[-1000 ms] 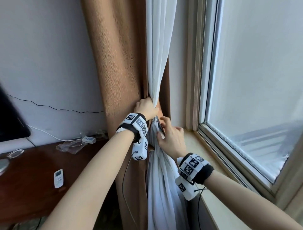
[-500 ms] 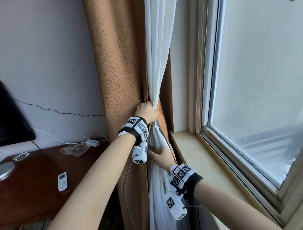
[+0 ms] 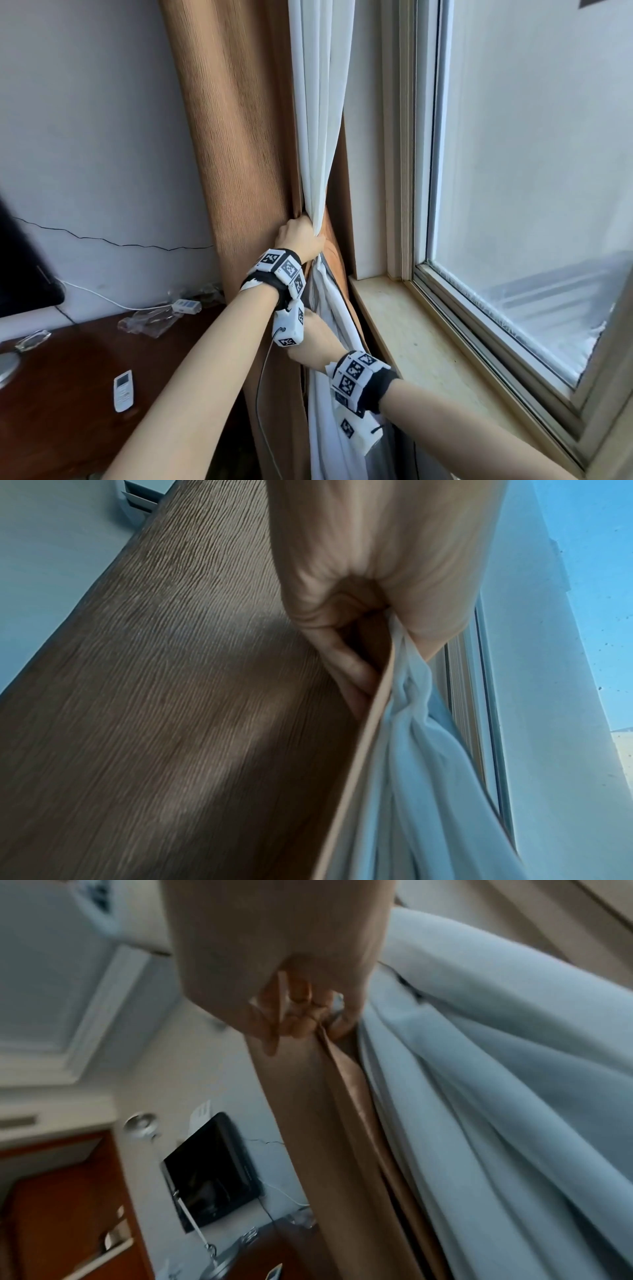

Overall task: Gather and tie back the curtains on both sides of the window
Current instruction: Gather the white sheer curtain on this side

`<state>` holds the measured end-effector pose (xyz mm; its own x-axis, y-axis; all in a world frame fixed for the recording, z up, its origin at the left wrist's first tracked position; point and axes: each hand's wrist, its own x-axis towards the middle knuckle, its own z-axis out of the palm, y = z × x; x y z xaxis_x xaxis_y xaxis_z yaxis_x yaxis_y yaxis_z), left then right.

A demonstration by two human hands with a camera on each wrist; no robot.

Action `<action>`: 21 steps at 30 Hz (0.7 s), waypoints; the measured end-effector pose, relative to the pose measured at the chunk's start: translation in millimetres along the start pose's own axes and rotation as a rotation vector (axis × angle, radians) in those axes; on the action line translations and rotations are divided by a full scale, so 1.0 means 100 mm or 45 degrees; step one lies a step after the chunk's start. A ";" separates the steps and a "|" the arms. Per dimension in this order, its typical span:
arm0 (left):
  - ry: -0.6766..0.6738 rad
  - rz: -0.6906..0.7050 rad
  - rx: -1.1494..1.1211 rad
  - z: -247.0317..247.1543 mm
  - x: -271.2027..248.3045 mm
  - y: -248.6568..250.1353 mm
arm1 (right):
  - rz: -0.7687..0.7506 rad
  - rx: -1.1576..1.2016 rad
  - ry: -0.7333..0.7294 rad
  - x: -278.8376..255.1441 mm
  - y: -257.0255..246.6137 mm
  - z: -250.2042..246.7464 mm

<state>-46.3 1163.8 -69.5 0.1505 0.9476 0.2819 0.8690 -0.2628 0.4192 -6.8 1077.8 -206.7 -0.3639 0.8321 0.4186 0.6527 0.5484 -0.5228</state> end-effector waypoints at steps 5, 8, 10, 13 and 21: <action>0.000 0.010 0.000 0.00 0.01 -0.02 | -0.137 -0.157 -0.026 -0.09 0.29 0.00; 0.003 0.008 -0.004 -0.01 0.01 -0.03 | -0.379 -0.520 -0.091 -0.12 0.46 -0.02; 0.009 0.007 0.006 -0.02 0.01 -0.03 | -0.515 -0.678 -0.045 -0.09 0.52 -0.08; 0.016 0.016 0.030 -0.02 -0.01 -0.01 | -0.650 -0.872 -0.038 -0.01 0.50 -0.18; 0.015 0.026 0.083 -0.03 -0.03 0.05 | -0.783 -1.330 -0.357 0.30 0.27 -0.37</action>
<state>-44.0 1159.1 -66.3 0.1638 0.9398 0.3000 0.8947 -0.2696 0.3562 24.7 1114.2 -181.1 -0.8417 0.5202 0.1447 0.4931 0.6315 0.5984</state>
